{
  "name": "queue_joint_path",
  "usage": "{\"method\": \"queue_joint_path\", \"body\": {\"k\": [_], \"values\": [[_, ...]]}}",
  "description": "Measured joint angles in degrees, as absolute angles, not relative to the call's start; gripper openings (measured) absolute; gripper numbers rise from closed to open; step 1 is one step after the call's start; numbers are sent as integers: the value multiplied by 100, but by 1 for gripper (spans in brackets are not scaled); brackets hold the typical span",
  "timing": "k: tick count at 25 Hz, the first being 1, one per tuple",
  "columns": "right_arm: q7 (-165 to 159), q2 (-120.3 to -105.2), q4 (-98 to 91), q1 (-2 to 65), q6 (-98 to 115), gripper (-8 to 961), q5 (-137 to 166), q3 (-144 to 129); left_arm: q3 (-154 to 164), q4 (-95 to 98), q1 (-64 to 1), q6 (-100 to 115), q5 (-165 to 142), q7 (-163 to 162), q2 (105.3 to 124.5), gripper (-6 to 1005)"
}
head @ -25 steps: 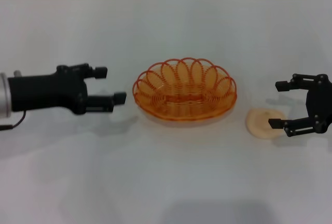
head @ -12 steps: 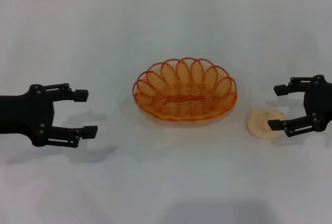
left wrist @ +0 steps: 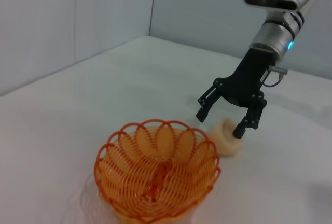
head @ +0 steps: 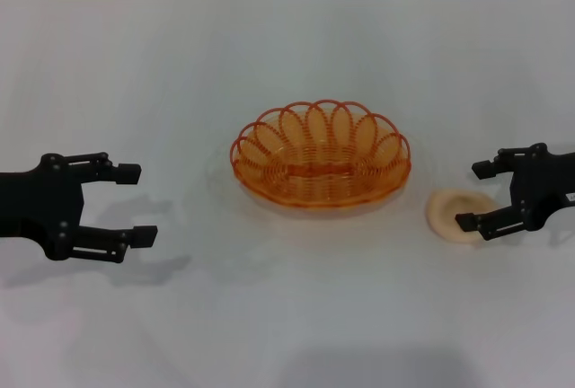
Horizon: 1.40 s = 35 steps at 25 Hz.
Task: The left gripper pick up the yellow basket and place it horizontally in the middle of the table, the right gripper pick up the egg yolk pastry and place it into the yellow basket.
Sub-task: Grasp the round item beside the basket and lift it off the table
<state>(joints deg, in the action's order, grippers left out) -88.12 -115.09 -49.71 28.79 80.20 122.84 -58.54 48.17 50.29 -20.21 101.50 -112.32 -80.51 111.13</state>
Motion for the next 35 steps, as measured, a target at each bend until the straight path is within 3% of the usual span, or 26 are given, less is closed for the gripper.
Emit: {"method": "queue_joint_path", "body": {"k": [8,14,19,35], "values": [[-8769,-11514,-4949,2841,8041,793,12252,-5840,4811,5021,-2022,10151,-11262,-8083,11138,888],[-8615,-11520,-4890,2847,8064,594,12216,-5851,4807,5020,-2041,10146,-11262,-8099,11147,888],[-8544,-11522,-4887,2861,8078,359,12178,-5851,4807,5020,-2070,10140,-11243,-8106,11158,888],[-8531,-11462,-5374,2852,8784,179,12053,-5537,4807,5018,-2032,10158,-11253,-8097,11178,888]]}}
